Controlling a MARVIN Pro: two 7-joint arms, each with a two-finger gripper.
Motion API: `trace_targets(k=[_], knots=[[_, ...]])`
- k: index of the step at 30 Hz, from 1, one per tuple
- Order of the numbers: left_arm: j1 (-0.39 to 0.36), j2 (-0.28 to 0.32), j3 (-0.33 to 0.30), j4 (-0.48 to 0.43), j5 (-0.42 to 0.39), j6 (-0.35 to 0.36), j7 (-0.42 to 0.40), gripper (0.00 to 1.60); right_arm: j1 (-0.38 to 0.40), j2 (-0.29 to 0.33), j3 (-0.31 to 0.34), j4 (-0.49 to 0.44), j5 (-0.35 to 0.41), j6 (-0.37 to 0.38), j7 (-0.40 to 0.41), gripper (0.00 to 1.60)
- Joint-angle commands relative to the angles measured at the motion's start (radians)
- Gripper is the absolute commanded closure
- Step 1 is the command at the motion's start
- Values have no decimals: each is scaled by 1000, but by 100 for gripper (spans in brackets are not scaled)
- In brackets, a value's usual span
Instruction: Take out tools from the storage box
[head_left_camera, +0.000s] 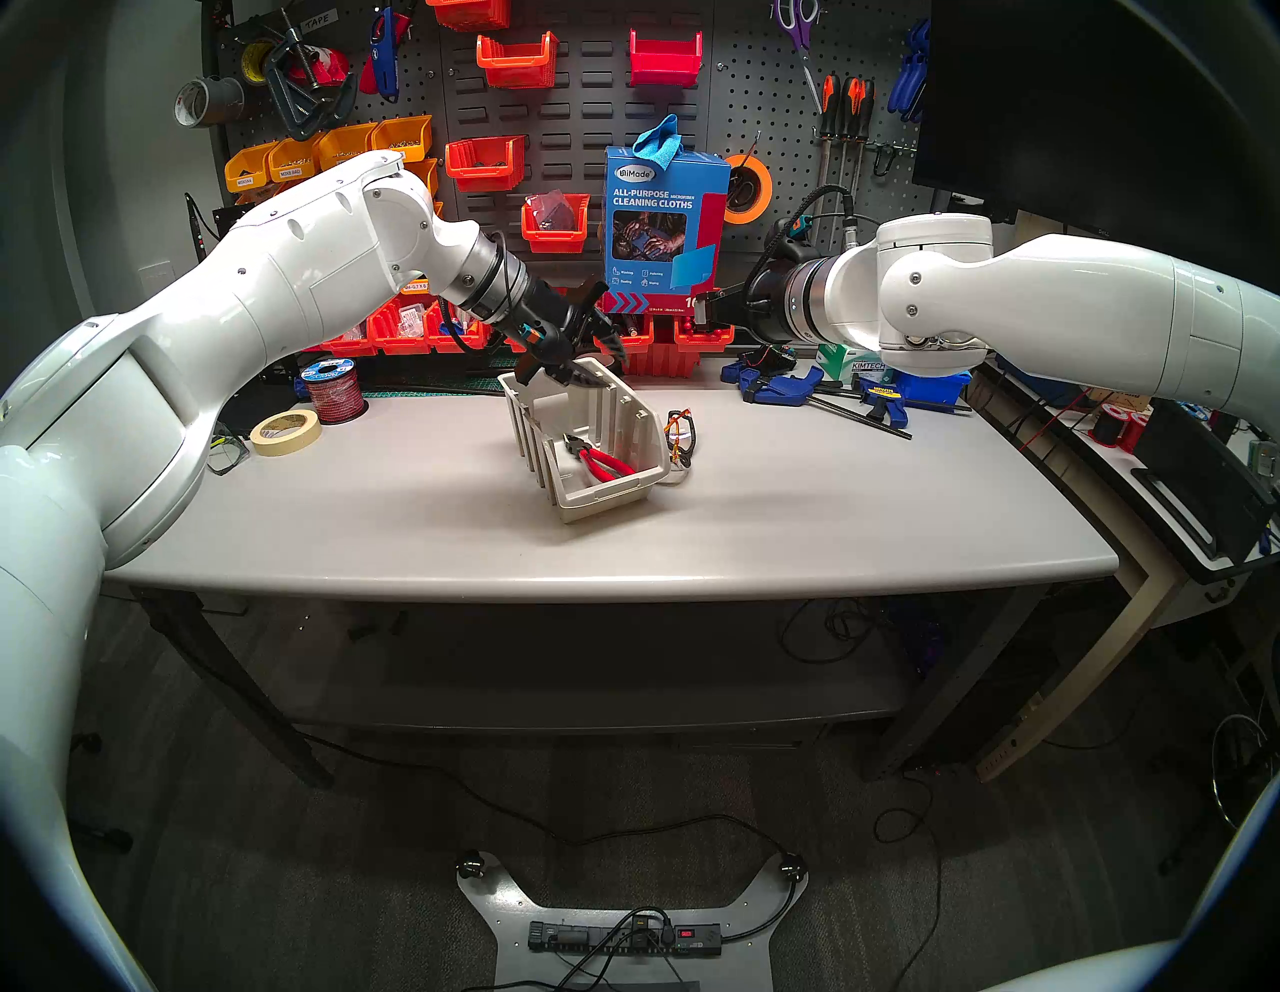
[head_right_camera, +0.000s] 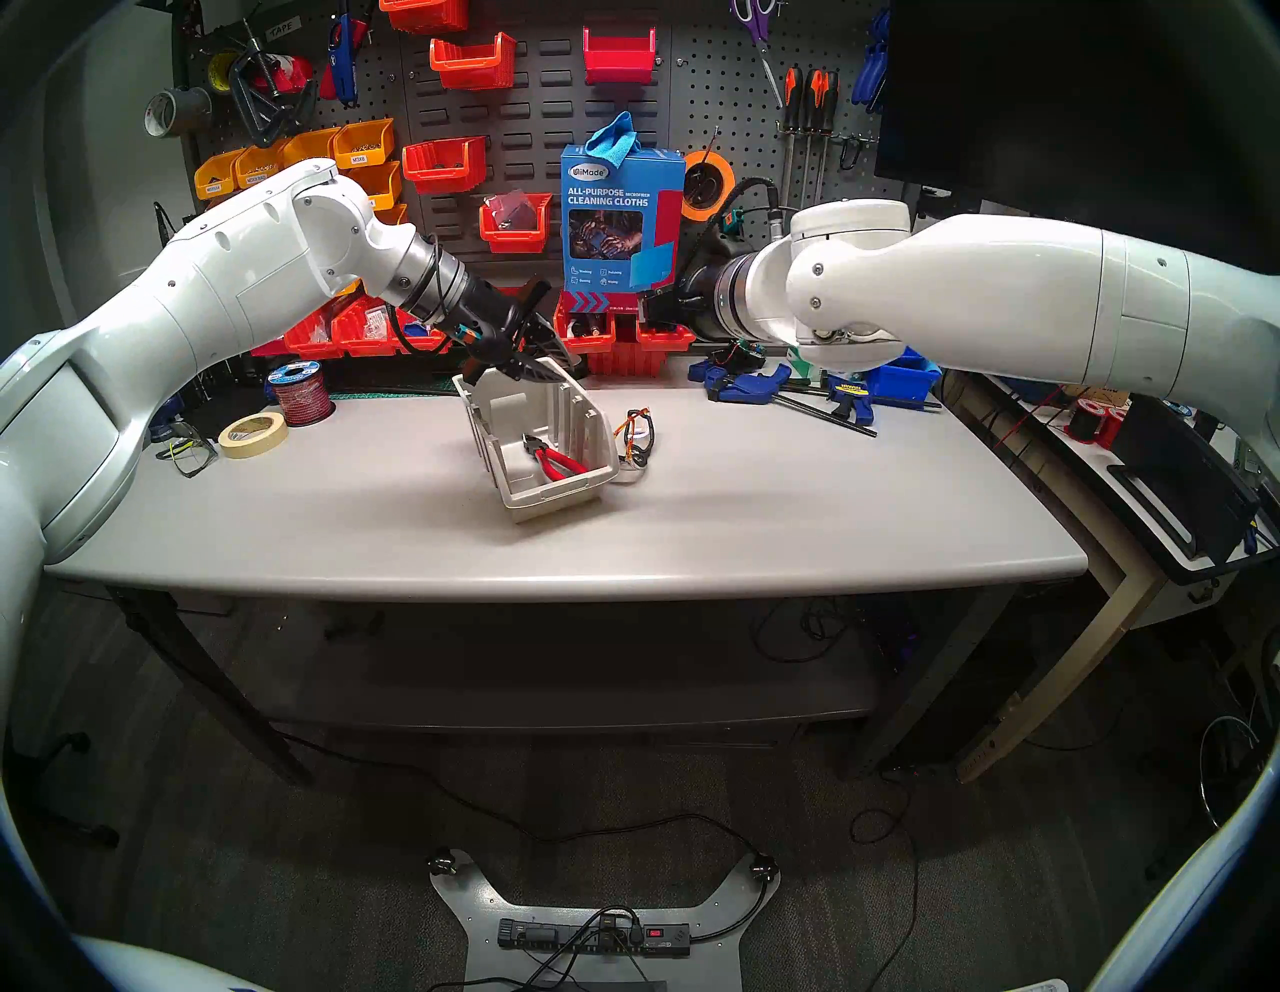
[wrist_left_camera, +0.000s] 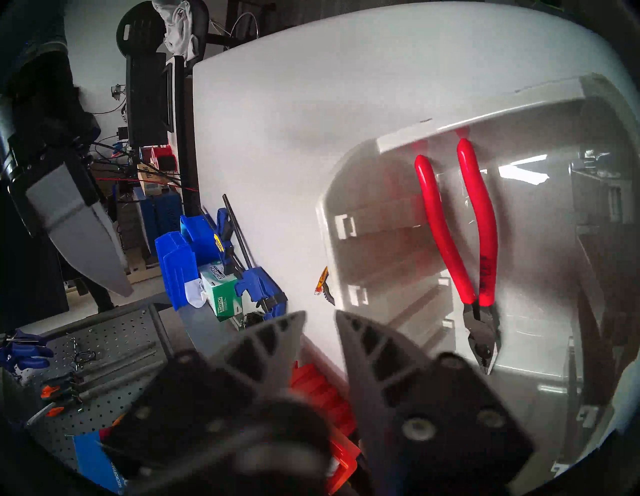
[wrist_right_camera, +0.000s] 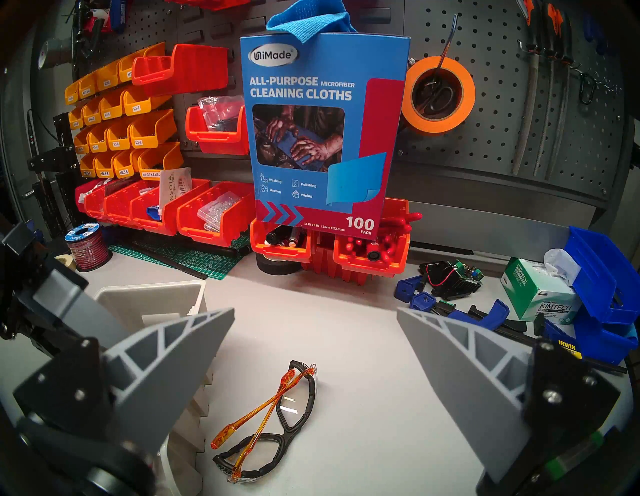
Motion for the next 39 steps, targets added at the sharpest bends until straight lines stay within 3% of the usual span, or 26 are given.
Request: trace_targets(k=[1, 2, 5, 9, 10, 17, 26, 39], knots=[[-55, -43, 19, 30, -14, 1, -46, 101, 17, 1, 12, 3, -4, -2, -1, 0], [-58, -45, 25, 35, -15, 1, -51, 92, 17, 1, 12, 3, -4, -2, -1, 0], [-60, -44, 31, 35, -14, 1, -59, 92, 17, 1, 12, 3, -4, -2, -1, 0], [-80, -34, 76, 37, -12, 1, -82, 117, 17, 1, 12, 3, -3, -2, -1, 0], [-80, -34, 76, 37, -12, 1, -82, 117, 17, 1, 12, 3, -3, -2, -1, 0], [-101, -45, 121, 50, -12, 1, -75, 102, 17, 1, 12, 3, -3, -3, -1, 0], [-117, -57, 182, 56, -12, 1, -74, 109, 16, 0, 12, 3, -3, -3, 0, 0], [-114, -80, 281, 64, -18, 1, -64, 98, 16, 0, 11, 3, -3, -3, 0, 0]])
